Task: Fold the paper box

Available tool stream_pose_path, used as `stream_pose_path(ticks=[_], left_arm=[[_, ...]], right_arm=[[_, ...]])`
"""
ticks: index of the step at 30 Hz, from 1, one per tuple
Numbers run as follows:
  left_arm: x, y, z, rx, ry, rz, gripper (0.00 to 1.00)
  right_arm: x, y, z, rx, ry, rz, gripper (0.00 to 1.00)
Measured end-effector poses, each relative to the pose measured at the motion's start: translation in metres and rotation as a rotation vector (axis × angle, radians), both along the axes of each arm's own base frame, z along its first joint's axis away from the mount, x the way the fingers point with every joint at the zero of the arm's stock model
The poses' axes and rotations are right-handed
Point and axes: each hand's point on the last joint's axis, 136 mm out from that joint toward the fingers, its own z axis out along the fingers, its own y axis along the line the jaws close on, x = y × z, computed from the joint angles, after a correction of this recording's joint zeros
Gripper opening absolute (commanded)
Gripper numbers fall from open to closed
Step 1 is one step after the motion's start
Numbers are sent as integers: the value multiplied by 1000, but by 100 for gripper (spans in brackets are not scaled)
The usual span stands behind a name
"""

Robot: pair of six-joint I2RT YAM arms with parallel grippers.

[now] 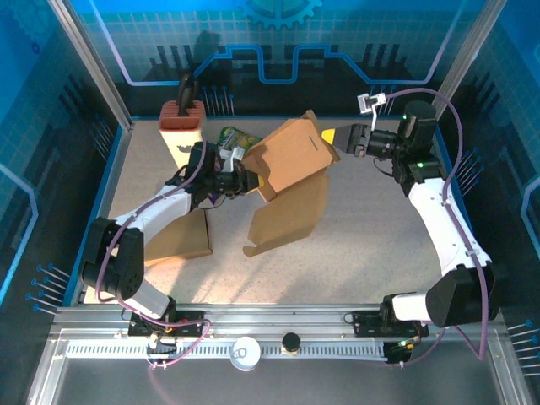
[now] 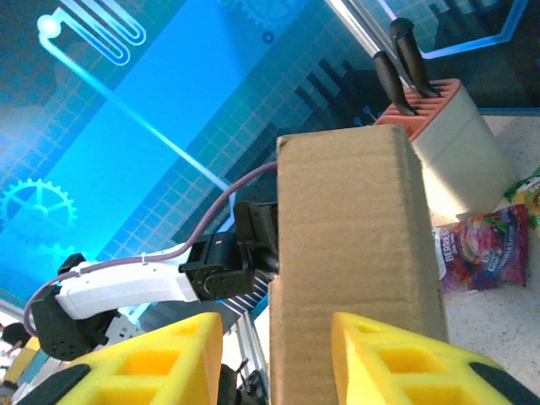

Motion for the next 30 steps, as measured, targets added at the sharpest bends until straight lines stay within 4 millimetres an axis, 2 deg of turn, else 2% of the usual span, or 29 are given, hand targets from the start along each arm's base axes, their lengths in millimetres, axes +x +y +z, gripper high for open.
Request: stream_pose_path(ticks=[2,4,10,13,15,19,22,26,30], left_arm=[[0,0,0,0,2,0,0],[0,0,-1,1,4,0,0],[-1,0,-2,3,10,1,0],[0,1,-2,3,11,2,0],[0,1,-2,3,11,2,0],[0,1,-2,1,8,2,0],[0,1,-2,1,8,2,0],[0,1,-2,1,8,1,0],[0,1,-2,1,8,1,0]], right_arm=[[0,0,0,1,0,1,30],[2,0,-2,1,7,2,28],[12,0,-16,-12,38,-9,29],[11,-2,-16,-12,33,-15,29],[9,-8,-16,-5,34,-32,31],[11,-33,-10,15,27,-108,34],[16,-45,-8,18,23,-149,41],[21,-39,-18,-2,40,-136,43],[25,-16,-34,-42,68,-78,43]])
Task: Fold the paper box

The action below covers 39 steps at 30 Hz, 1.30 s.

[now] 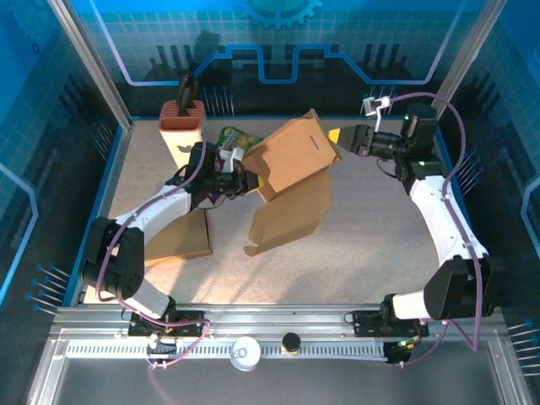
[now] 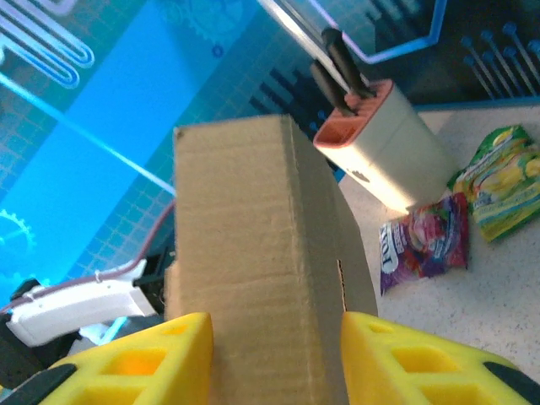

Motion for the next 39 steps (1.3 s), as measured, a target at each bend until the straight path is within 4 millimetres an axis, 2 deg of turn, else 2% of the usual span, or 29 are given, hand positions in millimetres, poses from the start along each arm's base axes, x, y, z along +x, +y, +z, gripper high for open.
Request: stream_pose_path(ticks=[4,12,24,39], left_arm=[[0,0,0,0,0,0,0],[0,0,0,0,1,0,0],[-2,1,-3,16,4,-5,0],[-1,2,-2,33,-5,-9,0]], right_arm=[[-7,17,-12,-36,13,36,39],[-6,20,-23,-153,-12,-26,39],[-16,28,-22,-300,-83,-81,42],[-27,31,-12,-279,-110,-48,40]])
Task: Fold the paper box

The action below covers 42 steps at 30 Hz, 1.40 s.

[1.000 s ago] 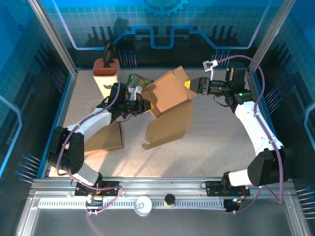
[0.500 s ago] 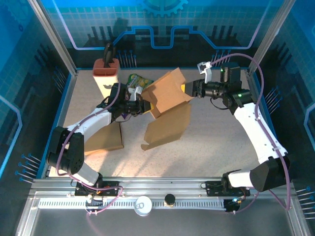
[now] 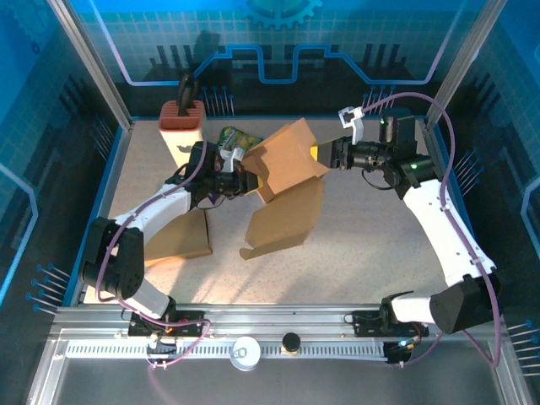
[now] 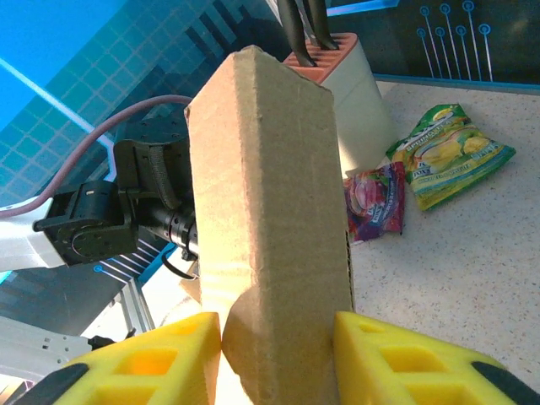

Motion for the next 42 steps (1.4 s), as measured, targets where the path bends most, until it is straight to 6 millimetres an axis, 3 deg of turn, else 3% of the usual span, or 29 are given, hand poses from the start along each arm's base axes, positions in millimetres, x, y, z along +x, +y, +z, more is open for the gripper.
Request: stream_pose_path(ticks=[4,22,42], left_arm=[[0,0,0,0,-1,-1,0],[0,0,0,0,-1,0,0],[0,0,0,0,-1,-1,0]], right_arm=[[0,0,0,0,0,-1,45],[6,-5,0,-18,-10,-42,50],[2,2,5,-28,-34,-45,33]])
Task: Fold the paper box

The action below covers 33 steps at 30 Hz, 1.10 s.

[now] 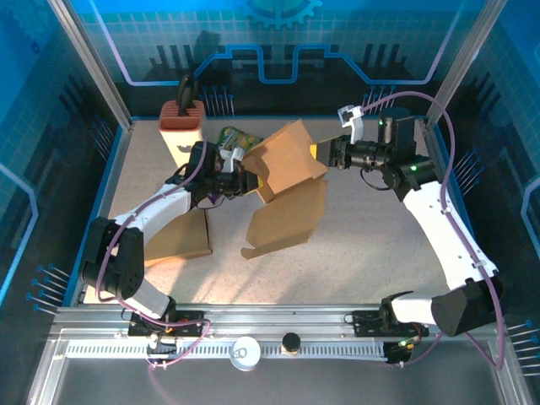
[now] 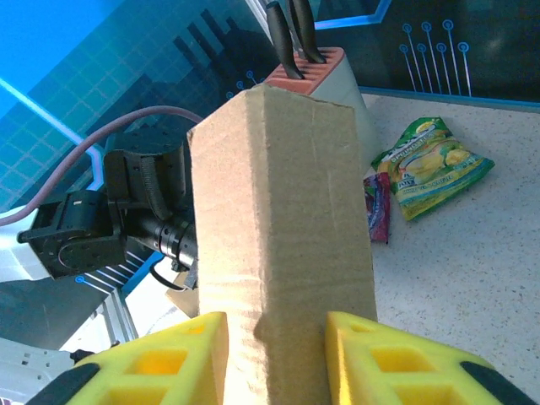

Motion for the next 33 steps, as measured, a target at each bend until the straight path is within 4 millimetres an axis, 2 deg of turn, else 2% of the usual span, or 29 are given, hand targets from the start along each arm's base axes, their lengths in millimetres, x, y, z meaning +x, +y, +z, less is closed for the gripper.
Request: stream_pose_path(ticks=[11,26,29,33], left_arm=[[2,0,2,10,0,10,0],[0,1,-7,52,29,29,0],[0,2,-8,66,32,35,0],[-1,1,-9,88,32,39,0]], right_arm=[[13,-5,-17,-173,-31,-116,37],[34,-7,-48,-534,-126,-304,39],[39,-9,-53,-619,-146,-354,34],[48,-18,-61,-715,-164,-426,19]])
